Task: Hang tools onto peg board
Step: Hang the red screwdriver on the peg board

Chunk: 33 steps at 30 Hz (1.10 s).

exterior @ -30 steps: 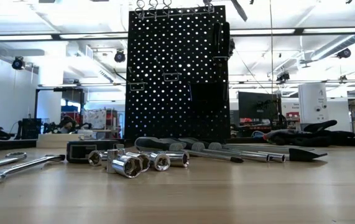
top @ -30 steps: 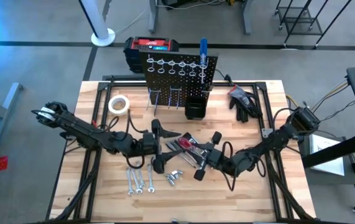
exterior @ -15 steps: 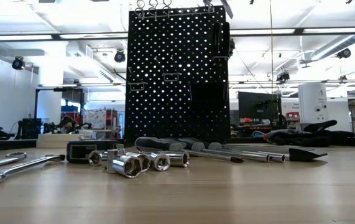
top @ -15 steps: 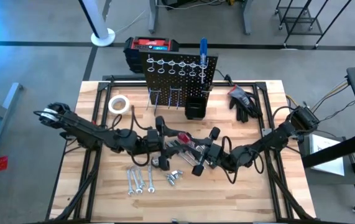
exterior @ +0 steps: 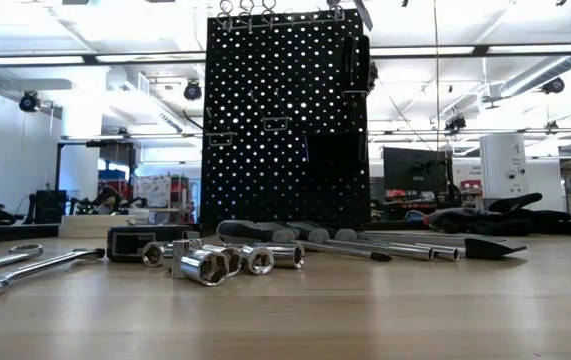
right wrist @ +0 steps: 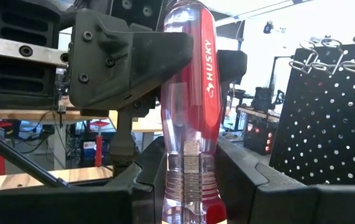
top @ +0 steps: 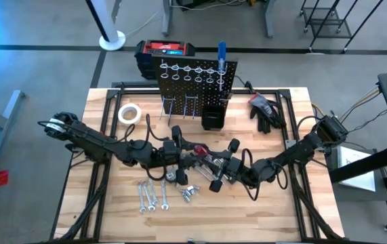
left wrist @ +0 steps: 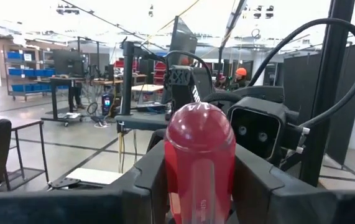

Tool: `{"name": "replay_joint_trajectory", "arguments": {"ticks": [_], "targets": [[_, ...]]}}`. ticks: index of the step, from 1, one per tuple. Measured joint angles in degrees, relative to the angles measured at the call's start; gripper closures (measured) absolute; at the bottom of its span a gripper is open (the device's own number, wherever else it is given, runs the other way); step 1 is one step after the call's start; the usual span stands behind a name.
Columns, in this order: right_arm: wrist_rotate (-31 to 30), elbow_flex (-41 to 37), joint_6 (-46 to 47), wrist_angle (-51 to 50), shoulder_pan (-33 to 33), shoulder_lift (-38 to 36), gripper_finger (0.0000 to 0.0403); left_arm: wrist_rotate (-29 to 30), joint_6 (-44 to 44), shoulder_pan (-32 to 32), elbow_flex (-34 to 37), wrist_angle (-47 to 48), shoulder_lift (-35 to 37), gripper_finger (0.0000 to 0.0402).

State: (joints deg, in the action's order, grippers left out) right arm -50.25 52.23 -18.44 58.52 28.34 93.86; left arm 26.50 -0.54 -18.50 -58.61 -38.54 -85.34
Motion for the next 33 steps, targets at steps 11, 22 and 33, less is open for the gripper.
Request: {"name": "replay_joint_trajectory", "arguments": {"ticks": [11, 22, 33], "targets": [[-9.8, 0.1, 6.7, -5.2, 2.6, -2.8, 0.0149, 3.0, -4.1, 4.1, -18.3, 30.5, 2.3, 0.0286], [-14.4, 0.0, 24.6, -27.1, 5.0, -2.8, 0.0137, -11.3, -3.2, 21.0, -43.7, 57.2, 1.3, 0.0286], [-13.8, 0.0, 37.9, -42.9, 5.0, -2.8, 0.0175, -37.7, 6.8, 41.5, -61.3, 61.7, -5.2, 0.0286]]}}
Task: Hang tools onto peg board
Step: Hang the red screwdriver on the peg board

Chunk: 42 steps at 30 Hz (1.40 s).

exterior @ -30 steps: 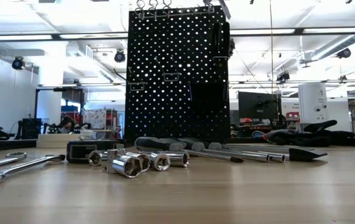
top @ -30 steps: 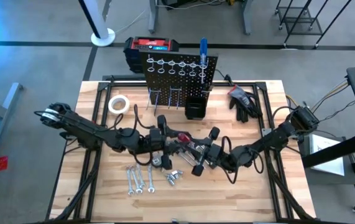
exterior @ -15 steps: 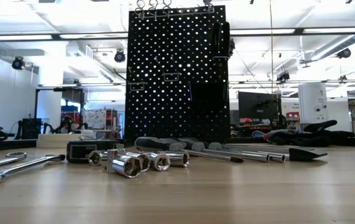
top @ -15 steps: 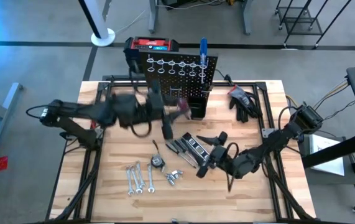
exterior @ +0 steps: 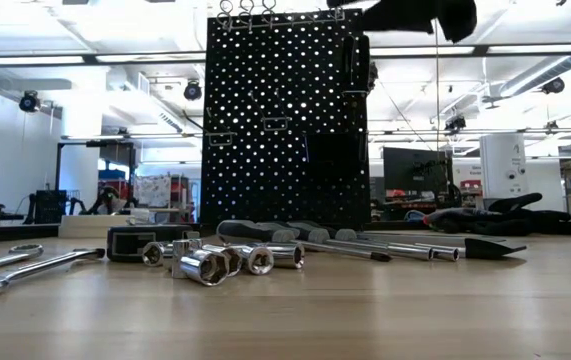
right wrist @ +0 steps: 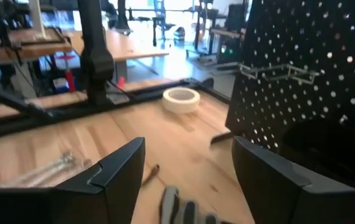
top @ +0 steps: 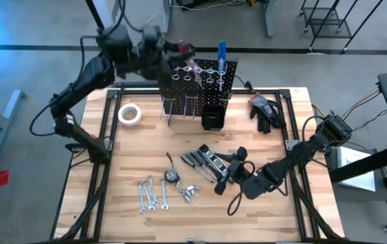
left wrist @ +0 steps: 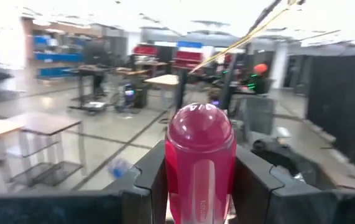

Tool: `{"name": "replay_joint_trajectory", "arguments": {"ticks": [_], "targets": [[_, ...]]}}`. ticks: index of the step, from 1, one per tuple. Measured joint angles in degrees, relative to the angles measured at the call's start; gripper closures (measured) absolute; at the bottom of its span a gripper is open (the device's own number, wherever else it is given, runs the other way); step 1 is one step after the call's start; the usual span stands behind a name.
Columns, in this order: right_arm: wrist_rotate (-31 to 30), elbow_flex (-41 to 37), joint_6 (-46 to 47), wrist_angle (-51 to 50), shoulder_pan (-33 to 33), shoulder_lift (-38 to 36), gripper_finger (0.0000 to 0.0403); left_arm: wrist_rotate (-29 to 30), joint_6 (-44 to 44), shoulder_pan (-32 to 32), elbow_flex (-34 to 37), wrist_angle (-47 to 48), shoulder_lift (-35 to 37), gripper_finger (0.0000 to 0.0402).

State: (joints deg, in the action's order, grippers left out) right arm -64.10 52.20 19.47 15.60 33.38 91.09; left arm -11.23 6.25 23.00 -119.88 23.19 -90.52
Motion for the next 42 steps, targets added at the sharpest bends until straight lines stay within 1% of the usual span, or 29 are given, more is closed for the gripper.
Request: {"name": "replay_joint_trajectory", "arguments": {"ticks": [2, 5, 6, 7, 9, 11, 14, 20, 23, 31, 34, 40, 42], "targets": [[0.0, -0.1, 3.5, -4.0, -0.2, 0.0, 0.0182, -3.2, 0.4, 1.4, -5.5, 1.7, -2.8, 0.0286], [0.1, -0.4, 8.6, -9.7, -1.0, 0.0, 0.019, -3.5, -0.3, 2.7, -14.8, 3.3, -7.8, 0.0286], [0.1, -0.6, 10.0, -11.1, -1.3, 0.0, 0.0193, -3.5, -0.8, 3.1, -15.3, 2.3, -9.0, 0.0286], [0.1, -0.9, 11.3, -12.3, -1.5, 0.0, 0.0195, -3.8, -0.6, 3.4, -13.0, -2.0, -8.5, 0.0286], [0.1, -1.8, 13.7, -13.5, -1.8, 0.0, 0.0198, -5.0, 0.8, 5.7, -10.6, -4.1, -8.3, 0.0286], [0.2, -3.2, 16.0, -13.5, -1.9, 0.0, 0.0199, -5.3, 0.9, 7.3, -10.4, -3.6, -8.9, 0.0286], [0.3, -5.5, 19.6, -13.7, -2.0, 0.0, 0.0198, -7.9, 1.8, 10.1, -10.6, -1.6, -9.2, 0.0286], [0.1, -9.0, 26.0, -13.7, -2.6, 0.0, 0.02, -10.7, 1.4, 10.9, -10.6, 0.1, -10.5, 0.0286], [0.1, -9.9, 28.3, -13.7, -2.8, 0.0, 0.0202, -10.9, 1.3, 11.0, -10.6, -0.1, -10.5, 0.0286], [0.0, -10.6, 30.2, -13.6, -3.0, 0.0, 0.0202, -10.7, 1.1, 10.9, -10.6, -1.8, -10.1, 0.0286], [-0.1, -10.7, 30.2, -13.6, -3.1, 0.0, 0.0202, -12.2, 1.4, 10.9, -10.6, -2.7, -9.8, 0.0286], [-0.3, -10.7, 30.2, -13.6, -3.1, 0.0, 0.0202, -12.4, 1.3, 10.9, -10.6, -2.5, -9.9, 0.0286], [-0.4, -10.7, 30.2, -13.6, -3.1, 0.0, 0.0202, -13.3, 1.6, 10.9, -10.6, -2.9, -9.9, 0.0286]]}}
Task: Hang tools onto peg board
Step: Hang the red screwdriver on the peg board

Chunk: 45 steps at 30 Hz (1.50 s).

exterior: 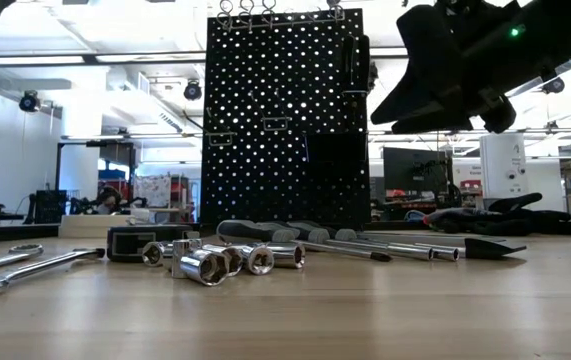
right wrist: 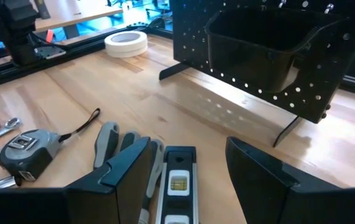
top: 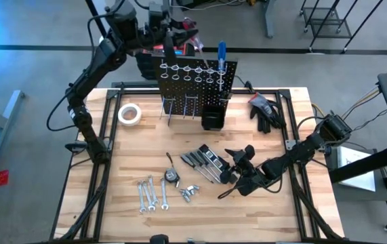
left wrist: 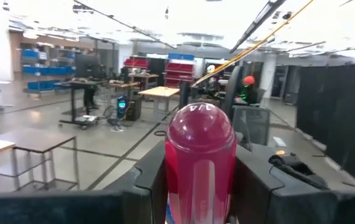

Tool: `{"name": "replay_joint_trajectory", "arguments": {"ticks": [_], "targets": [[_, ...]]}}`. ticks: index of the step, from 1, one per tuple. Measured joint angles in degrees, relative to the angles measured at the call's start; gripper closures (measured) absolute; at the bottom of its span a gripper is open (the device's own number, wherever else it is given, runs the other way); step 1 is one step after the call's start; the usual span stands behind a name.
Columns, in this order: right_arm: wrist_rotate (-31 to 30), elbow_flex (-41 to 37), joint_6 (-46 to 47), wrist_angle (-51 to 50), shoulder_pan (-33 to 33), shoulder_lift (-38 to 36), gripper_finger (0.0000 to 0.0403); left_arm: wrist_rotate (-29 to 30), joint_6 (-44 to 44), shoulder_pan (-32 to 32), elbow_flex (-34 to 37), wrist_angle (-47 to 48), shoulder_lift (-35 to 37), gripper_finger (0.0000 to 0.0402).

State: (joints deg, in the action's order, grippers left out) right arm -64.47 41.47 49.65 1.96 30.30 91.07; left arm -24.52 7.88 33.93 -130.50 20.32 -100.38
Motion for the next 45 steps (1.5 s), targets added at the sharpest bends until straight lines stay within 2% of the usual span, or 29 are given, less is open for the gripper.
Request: {"name": "replay_joint_trajectory", "arguments": {"ticks": [4, 16, 22, 29, 45], "targets": [[-0.1, 0.0, -0.1, 0.0, -0.3, 0.0, 0.0202, -1.7, 1.4, 0.0, 0.0, -0.3, 0.0, 0.0286], [-0.1, 0.0, -0.1, 0.0, -0.6, 0.0, 0.0202, -2.1, 2.0, -0.1, 0.0, -0.8, -0.5, 0.0286], [-0.1, 0.0, -0.2, 0.0, -1.0, 0.0, 0.0202, -3.8, 3.7, -0.1, -0.7, -1.1, -3.6, 0.0286], [-0.1, 0.0, -0.2, 0.0, -1.5, 0.0, 0.0202, -5.7, 3.3, -0.1, -4.4, 3.2, -7.0, 0.0286], [-0.1, 0.0, 0.4, 0.0, -1.7, 0.0, 0.0204, -6.9, 1.1, 0.1, -4.5, 1.8, -4.1, 0.0286]]}}
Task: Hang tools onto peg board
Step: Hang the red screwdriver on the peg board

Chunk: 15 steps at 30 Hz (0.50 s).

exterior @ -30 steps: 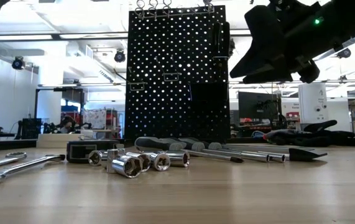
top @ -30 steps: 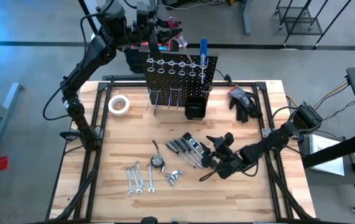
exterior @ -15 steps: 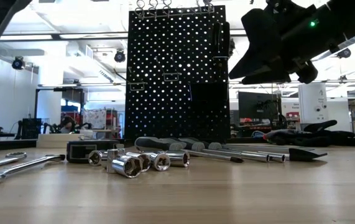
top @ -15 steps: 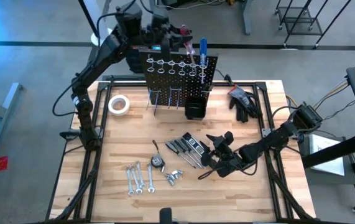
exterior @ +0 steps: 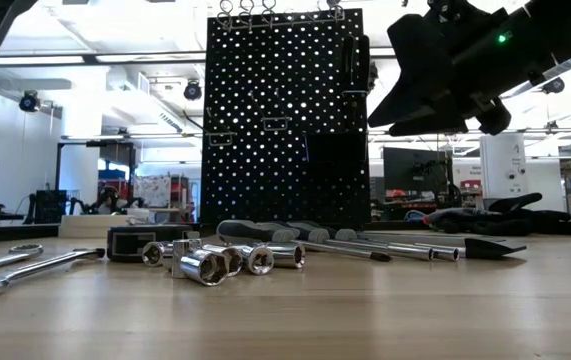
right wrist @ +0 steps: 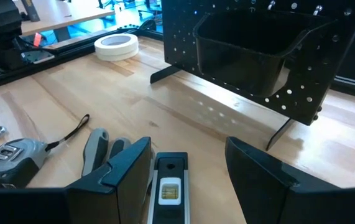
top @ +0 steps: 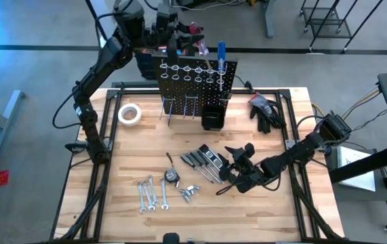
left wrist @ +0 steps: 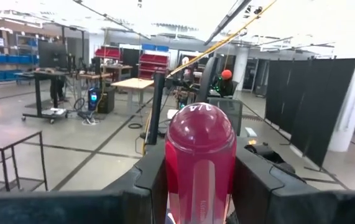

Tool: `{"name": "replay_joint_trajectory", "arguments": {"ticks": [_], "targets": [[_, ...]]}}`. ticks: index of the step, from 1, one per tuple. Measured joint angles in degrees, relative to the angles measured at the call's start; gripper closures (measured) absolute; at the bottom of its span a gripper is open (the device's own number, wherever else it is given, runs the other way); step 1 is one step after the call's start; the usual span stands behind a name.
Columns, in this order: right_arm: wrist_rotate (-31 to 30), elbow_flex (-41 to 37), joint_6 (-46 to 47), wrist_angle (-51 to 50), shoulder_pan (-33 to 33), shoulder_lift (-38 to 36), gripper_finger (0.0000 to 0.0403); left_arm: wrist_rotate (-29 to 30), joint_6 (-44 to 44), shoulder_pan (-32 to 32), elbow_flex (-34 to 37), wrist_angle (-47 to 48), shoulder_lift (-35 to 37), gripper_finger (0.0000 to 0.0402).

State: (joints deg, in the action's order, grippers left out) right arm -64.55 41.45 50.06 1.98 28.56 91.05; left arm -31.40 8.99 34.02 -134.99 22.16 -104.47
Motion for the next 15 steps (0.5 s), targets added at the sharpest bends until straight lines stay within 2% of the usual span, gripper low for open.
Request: {"name": "replay_joint_trajectory", "arguments": {"ticks": [15], "targets": [[0.2, 0.0, 2.5, 0.4, 0.0, 0.0, 0.0204, -0.6, 0.3, 0.4, 0.0, 5.5, -0.3, 0.0286]]}}
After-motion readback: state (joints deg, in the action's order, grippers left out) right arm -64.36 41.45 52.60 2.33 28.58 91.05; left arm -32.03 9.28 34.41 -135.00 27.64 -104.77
